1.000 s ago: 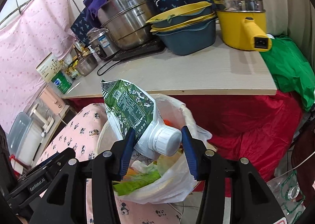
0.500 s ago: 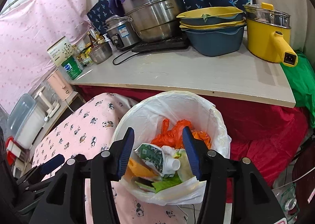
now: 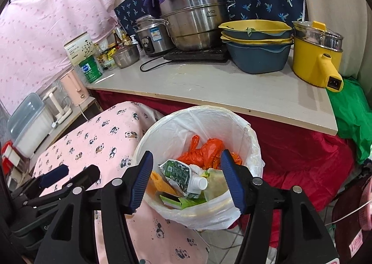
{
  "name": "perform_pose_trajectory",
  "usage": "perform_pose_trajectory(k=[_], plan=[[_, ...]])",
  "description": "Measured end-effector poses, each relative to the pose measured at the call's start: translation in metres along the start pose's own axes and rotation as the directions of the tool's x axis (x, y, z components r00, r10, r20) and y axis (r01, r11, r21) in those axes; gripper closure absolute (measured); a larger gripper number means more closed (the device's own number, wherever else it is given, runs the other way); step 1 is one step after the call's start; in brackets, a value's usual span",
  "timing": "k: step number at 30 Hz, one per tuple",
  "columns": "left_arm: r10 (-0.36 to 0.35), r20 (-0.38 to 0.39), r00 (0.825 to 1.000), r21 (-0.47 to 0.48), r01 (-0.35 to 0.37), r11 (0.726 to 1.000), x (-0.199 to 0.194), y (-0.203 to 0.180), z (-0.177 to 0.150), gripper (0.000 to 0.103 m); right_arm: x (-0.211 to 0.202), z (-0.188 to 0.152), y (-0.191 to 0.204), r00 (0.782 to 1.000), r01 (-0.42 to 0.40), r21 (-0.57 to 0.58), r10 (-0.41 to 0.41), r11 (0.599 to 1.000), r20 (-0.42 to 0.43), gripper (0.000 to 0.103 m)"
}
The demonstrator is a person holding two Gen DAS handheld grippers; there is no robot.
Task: Collect trash
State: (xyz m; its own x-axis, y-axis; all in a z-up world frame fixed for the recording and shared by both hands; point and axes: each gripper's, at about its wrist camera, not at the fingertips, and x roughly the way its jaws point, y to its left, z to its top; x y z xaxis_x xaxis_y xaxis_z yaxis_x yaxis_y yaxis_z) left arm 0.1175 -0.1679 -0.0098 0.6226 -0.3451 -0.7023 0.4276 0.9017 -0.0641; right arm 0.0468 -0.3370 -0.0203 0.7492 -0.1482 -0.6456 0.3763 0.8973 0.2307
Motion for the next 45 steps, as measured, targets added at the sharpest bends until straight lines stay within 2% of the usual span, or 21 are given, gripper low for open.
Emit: perform_pose_trajectory(k=[3,5,7,12,18,22,29,45], plan=[[0.022,0.005,1.0,-0.004,-0.022,1.0,-0.004,0.002,-0.002,0.015,-0.006,-0.004,0.004,1.0,0.023,-0.032,-0.023,0.999,-0.006,0.036],[0.03,0.007,1.0,-0.003,-0.03,1.0,-0.006,0.003,-0.004,0.015,-0.011,-0.007,0.007,0.999,0.032,-0.053,-0.032,0.998,-0.005,0.026],[0.043,0.004,0.999,-0.003,-0.043,0.999,-0.007,0.005,-0.006,0.014,-0.014,-0.01,0.011,0.999,0.041,-0.076,-0.042,0.996,-0.002,0.02],[0.074,0.004,0.997,-0.002,-0.074,0.997,-0.012,0.006,-0.013,0.014,-0.023,-0.018,0.021,0.998,0.07,-0.145,-0.07,0.987,0.0,0.019],[0.098,0.014,0.995,-0.006,-0.097,0.995,-0.02,0.007,-0.023,0.014,-0.027,-0.026,0.023,0.997,0.077,-0.161,-0.08,0.984,-0.015,0.017],[0.108,0.007,0.994,-0.006,-0.108,0.994,-0.022,0.008,-0.028,0.014,-0.03,-0.033,0.023,0.995,0.099,-0.175,-0.101,0.98,-0.004,0.006],[0.119,-0.001,0.993,-0.002,-0.119,0.993,-0.023,0.008,-0.039,0.014,-0.028,-0.042,0.022,0.996,0.078,-0.179,-0.084,0.981,-0.027,0.007],[0.128,-0.023,0.991,0.002,-0.128,0.992,-0.025,0.008,-0.054,0.014,-0.029,-0.058,0.026,0.993,0.105,-0.248,-0.115,0.963,-0.028,0.007]])
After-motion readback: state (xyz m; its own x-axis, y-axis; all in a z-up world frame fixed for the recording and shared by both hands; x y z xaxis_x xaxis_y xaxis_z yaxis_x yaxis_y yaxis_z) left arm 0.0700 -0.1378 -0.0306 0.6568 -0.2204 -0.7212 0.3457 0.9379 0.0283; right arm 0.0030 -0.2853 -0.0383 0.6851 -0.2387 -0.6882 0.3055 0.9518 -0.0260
